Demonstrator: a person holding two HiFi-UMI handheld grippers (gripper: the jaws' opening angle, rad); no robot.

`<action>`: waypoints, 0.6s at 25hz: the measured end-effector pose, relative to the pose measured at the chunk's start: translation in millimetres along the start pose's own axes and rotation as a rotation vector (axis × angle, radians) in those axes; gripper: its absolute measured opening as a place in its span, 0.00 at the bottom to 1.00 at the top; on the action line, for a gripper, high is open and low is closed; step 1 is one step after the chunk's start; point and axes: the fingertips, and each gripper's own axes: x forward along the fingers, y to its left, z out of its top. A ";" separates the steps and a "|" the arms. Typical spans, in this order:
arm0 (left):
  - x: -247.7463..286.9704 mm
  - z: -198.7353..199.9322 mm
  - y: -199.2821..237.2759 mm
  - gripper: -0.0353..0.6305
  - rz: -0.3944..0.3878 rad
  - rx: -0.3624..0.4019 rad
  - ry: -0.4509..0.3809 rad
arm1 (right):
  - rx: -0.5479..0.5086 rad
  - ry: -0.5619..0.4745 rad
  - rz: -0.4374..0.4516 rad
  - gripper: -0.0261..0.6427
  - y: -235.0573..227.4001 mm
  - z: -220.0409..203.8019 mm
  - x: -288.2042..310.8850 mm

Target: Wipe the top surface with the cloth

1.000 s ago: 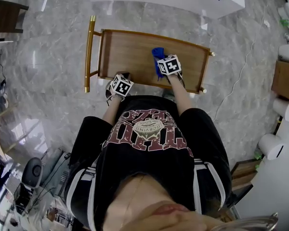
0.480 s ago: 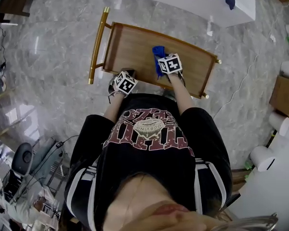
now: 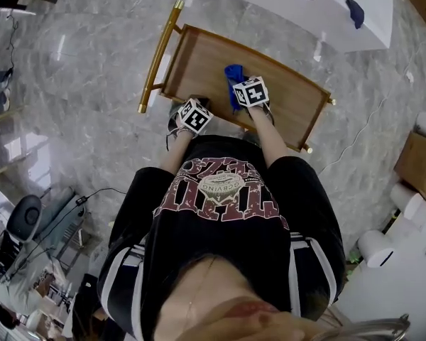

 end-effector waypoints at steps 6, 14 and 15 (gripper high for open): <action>0.1 -1.9 1.3 0.12 0.031 0.022 -0.022 | -0.023 -0.004 0.017 0.13 13.2 9.5 13.0; -13.4 -10.6 25.4 0.12 0.096 -0.105 -0.048 | -0.041 0.002 0.044 0.13 23.8 16.0 23.7; -15.9 -13.0 29.4 0.12 0.106 -0.127 -0.052 | -0.047 0.002 0.041 0.13 24.6 17.5 23.9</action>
